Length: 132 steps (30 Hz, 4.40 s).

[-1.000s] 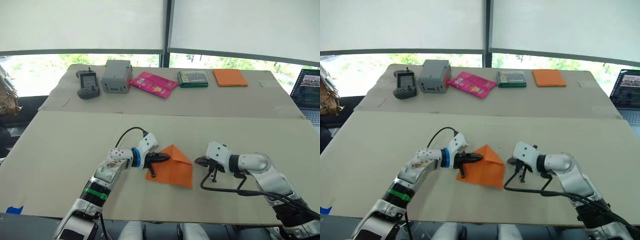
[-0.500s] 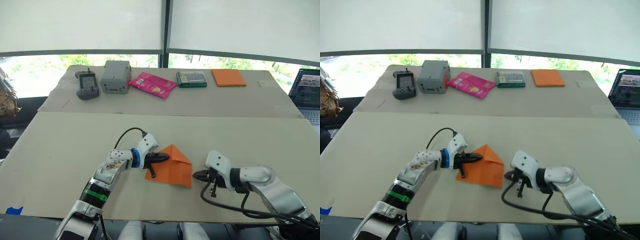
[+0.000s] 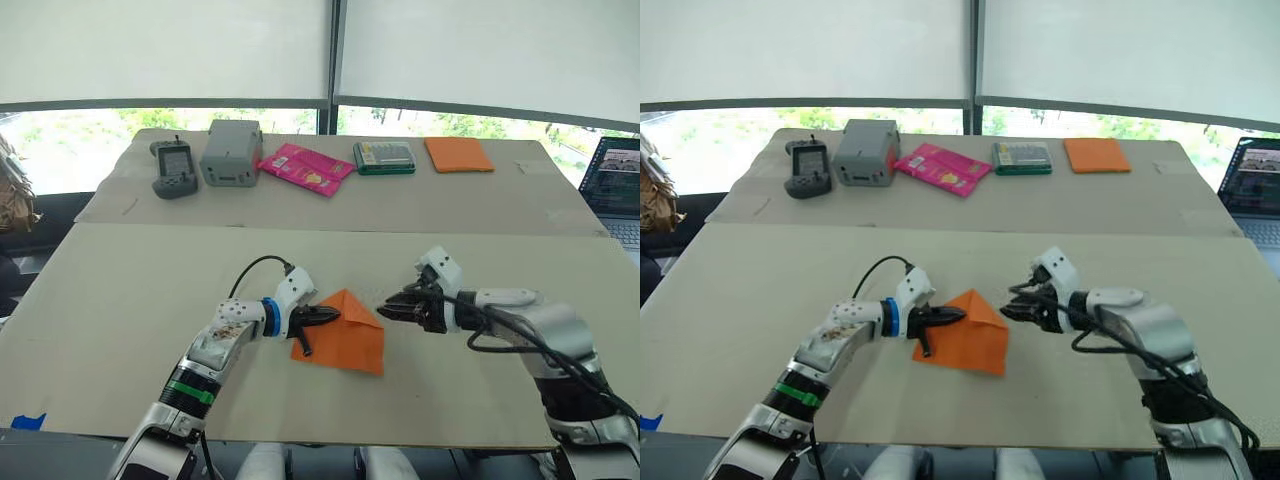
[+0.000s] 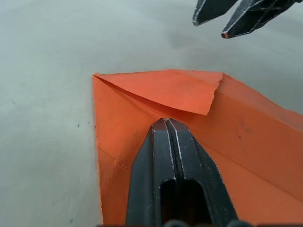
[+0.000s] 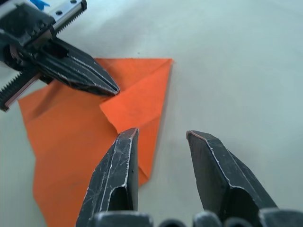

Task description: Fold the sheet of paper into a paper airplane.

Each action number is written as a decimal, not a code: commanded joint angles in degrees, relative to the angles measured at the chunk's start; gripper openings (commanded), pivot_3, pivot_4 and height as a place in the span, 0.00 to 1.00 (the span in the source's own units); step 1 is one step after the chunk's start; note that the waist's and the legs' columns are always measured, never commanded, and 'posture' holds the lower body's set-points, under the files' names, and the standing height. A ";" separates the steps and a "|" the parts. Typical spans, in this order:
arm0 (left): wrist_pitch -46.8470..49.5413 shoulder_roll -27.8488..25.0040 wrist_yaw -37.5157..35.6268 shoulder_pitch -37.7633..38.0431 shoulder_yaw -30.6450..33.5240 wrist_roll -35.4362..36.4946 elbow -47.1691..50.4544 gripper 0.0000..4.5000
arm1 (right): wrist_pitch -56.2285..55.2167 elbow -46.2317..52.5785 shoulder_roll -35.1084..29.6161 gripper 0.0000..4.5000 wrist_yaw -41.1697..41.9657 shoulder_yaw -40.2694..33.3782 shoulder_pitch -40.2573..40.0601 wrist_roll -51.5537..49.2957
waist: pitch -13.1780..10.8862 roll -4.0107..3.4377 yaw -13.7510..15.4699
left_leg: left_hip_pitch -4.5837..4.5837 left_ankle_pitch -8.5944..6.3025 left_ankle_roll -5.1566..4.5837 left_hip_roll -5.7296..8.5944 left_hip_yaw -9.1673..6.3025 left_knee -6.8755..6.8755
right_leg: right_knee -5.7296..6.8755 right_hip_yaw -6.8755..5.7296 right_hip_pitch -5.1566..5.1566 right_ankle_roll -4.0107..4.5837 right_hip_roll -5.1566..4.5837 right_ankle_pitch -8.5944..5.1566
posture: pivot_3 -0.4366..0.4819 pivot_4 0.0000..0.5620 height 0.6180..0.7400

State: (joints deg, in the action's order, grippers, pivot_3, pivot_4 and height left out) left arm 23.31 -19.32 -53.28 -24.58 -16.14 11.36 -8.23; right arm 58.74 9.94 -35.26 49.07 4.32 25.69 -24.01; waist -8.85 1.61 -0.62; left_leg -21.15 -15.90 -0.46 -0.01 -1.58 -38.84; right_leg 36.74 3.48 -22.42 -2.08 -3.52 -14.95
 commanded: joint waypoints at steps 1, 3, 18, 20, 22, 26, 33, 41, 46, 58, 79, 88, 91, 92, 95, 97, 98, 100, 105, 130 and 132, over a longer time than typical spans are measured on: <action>1.48 -0.30 0.65 2.11 -1.44 -1.38 -1.18 0.00 | 0.07 -3.82 -0.14 0.42 2.33 1.55 2.66 -1.24 | 0.00 0.00 -0.02 | -0.01 0.00 0.00 0.00 0.00 0.00 | 0.00 0.00 -0.01 0.00 -0.02 0.00 | 0.48 0.27 1.00; 1.47 -0.31 0.91 2.20 -1.38 -1.43 -1.04 0.00 | -0.16 -5.46 -0.22 0.42 4.03 2.68 3.69 -1.57 | 0.00 0.00 -0.05 | -0.02 0.00 0.00 -0.01 0.01 0.00 | 0.00 0.01 -0.02 0.00 -0.02 0.00 | 0.48 0.27 1.00; 1.52 -0.28 1.96 2.82 -1.43 -1.51 -0.19 0.00 | 2.49 -13.41 2.09 0.42 9.10 5.78 7.32 -4.19 | 0.00 0.00 -0.13 | -0.04 0.00 0.00 -0.03 0.00 0.00 | 0.03 0.02 -0.08 0.00 -0.04 0.00 | 0.48 0.27 1.00; 1.54 -0.34 1.98 2.91 -1.45 -1.47 -0.06 0.00 | 2.29 -14.75 2.86 0.42 8.35 4.76 8.02 -4.37 | 0.00 0.00 -0.15 | -0.02 0.00 0.00 -0.04 0.00 0.00 | 0.05 0.02 -0.07 0.01 -0.03 0.01 | 0.48 0.27 1.00; 1.50 -0.40 2.00 2.96 -1.50 -1.48 -0.02 0.00 | 3.19 -15.24 3.39 0.42 8.36 3.43 8.77 -5.51 | 0.00 0.00 -0.16 | -0.01 0.00 0.00 -0.04 0.00 0.00 | 0.07 0.02 -0.07 0.01 -0.03 0.01 | 0.48 0.27 1.00; 1.29 -0.54 1.96 2.88 -1.51 -1.56 -0.21 0.00 | 8.05 -13.29 4.46 0.42 9.12 -0.38 9.84 -10.79 | 0.00 0.00 -0.13 | -0.04 0.00 0.00 -0.04 0.00 0.02 | 0.04 0.02 -0.11 0.01 -0.03 0.01 | 0.48 0.27 1.00; 1.05 -0.30 2.07 2.58 -1.59 -1.66 -0.61 0.00 | 13.45 -8.11 6.44 0.42 6.82 -2.83 9.16 -16.52 | 0.00 -0.01 -0.14 | -0.07 0.00 0.01 -0.07 -0.01 0.03 | 0.06 0.02 -0.14 0.01 -0.06 0.01 | 0.48 0.27 1.00; 0.95 -0.38 1.89 2.55 -1.70 -1.69 -0.74 0.00 | 13.74 -7.45 6.15 0.42 3.70 -5.93 7.07 -18.27 | 0.00 -0.01 -0.12 | -0.10 0.00 0.01 -0.04 -0.01 0.03 | 0.04 0.02 -0.16 0.01 -0.10 0.01 | 0.48 0.27 1.00; 0.71 -0.38 1.74 2.44 -1.84 -1.76 -0.99 0.00 | 13.07 -6.77 7.21 0.11 2.13 -8.48 5.20 -20.14 | 0.00 -0.01 -0.12 | -0.11 0.00 0.01 -0.05 -0.01 0.03 | 0.06 0.02 -0.17 0.01 -0.10 0.01 | 0.48 0.27 1.00; 0.26 -0.60 1.25 2.21 -2.07 -1.86 -1.43 0.00 | -23.79 -9.96 -4.57 0.01 3.57 0.69 3.53 3.76 | -0.01 -0.02 -0.18 | -0.15 0.00 0.00 0.04 0.05 0.06 | -0.02 0.01 -0.19 -0.04 -0.10 0.00 | 0.48 0.27 1.00; 0.32 -1.17 1.43 2.20 -1.72 -1.89 -1.13 0.00 | -51.06 -21.96 0.21 0.01 22.32 8.46 1.21 8.68 | -0.02 -0.03 -0.12 | 0.00 0.00 0.01 -0.06 0.04 0.01 | 0.03 0.05 -0.06 -0.04 -0.03 0.01 | 0.48 0.27 1.00; 0.34 -1.13 1.39 2.16 -1.84 -1.97 -1.13 0.00 | -40.43 -12.30 5.84 0.01 15.96 4.73 -0.51 3.04 | -0.02 -0.04 -0.16 | 0.00 -0.01 0.01 -0.12 0.02 0.06 | 0.03 0.06 -0.08 -0.03 -0.04 0.02 | 0.48 0.27 1.00; 0.41 -0.76 1.44 1.90 -2.16 -2.01 -1.10 0.00 | -40.12 -11.33 6.83 0.01 14.59 5.51 -1.72 4.33 | -0.02 -0.04 -0.11 | -0.02 -0.01 0.01 -0.10 0.02 0.06 | 0.03 0.06 -0.11 -0.03 -0.05 0.02 | 0.48 0.27 1.00; 0.37 -0.67 1.42 1.85 -2.31 -2.03 -1.10 0.00 | -40.16 -11.37 7.05 0.01 14.07 5.56 -1.92 4.73 | -0.03 -0.04 -0.09 | -0.03 -0.01 0.02 -0.09 0.02 0.06 | 0.02 0.06 -0.11 -0.03 -0.06 0.02 | 0.48 0.27 1.00; 0.36 -0.56 1.34 1.77 -2.58 -2.05 -1.09 0.00 | -40.31 -11.62 7.37 0.01 12.91 5.74 -2.20 5.57 | -0.03 -0.04 -0.12 | -0.04 0.00 0.02 -0.04 0.03 0.06 | 0.03 0.06 -0.13 -0.03 -0.11 0.02 | 0.48 0.27 1.00; 0.36 -0.61 1.28 1.75 -2.60 -2.07 -1.08 0.00 | -40.67 -11.93 7.55 0.01 12.38 5.96 -2.28 6.16 | -0.03 -0.04 -0.13 | -0.03 0.00 0.02 -0.03 0.03 0.05 | 0.04 0.06 -0.12 -0.03 -0.11 0.02 | 0.48 0.27 1.00; 0.37 -0.66 1.25 1.73 -2.58 -2.08 -1.09 0.00 | -40.82 -12.14 7.64 0.01 12.20 6.11 -2.28 6.42 | -0.02 -0.04 -0.12 | -0.03 0.00 0.01 -0.03 0.03 0.05 | 0.04 0.06 -0.13 -0.03 -0.11 0.02 | 0.48 0.27 1.00; 0.40 -1.22 1.01 1.85 -2.28 -2.04 -0.97 0.00 | -41.17 -12.77 8.28 0.01 11.67 6.24 -2.20 6.84 | -0.03 -0.04 -0.12 | -0.03 0.00 0.02 -0.03 0.03 0.05 | 0.04 0.06 -0.13 -0.03 -0.08 0.02 | 0.48 0.27 1.00; 0.24 -3.23 0.82 3.06 -0.75 -1.93 -1.39 0.00 | -42.32 -15.04 11.11 0.01 10.19 7.32 -1.27 8.79 | -0.03 -0.05 -0.49 | -0.02 0.00 0.01 -0.05 0.03 0.06 | 0.05 0.06 -0.14 -0.03 -0.05 0.02 | 0.48 0.27 1.00; 2.51 -5.97 2.16 5.49 3.49 -0.61 2.65 0.00 | -48.50 -26.42 18.23 0.01 7.40 10.69 0.59 15.99 | -0.02 -0.05 -2.72 | 0.29 -0.01 0.02 -0.40 0.09 0.13 | 0.26 0.07 -0.08 0.07 0.21 0.08 | 0.48 0.27 1.00; 3.17 -6.37 2.10 6.03 4.03 -0.24 3.73 0.00 | -49.42 -26.73 17.86 0.01 7.46 11.57 1.20 17.57 | -0.02 -0.05 -3.07 | 0.35 -0.01 0.02 -0.44 0.09 0.16 | 0.26 0.07 -0.04 0.08 0.23 0.08 | 0.48 0.27 1.00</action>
State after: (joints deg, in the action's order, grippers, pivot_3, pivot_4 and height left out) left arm 24.12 -24.53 -51.92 -20.14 -12.08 11.76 -3.20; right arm 9.96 -15.84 -17.84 56.69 14.52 26.39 -7.49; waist -8.86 1.56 -3.69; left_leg -20.79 -15.91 -0.44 -0.46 -1.49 -38.66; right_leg 37.00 3.55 -22.46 -2.00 -3.29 -14.87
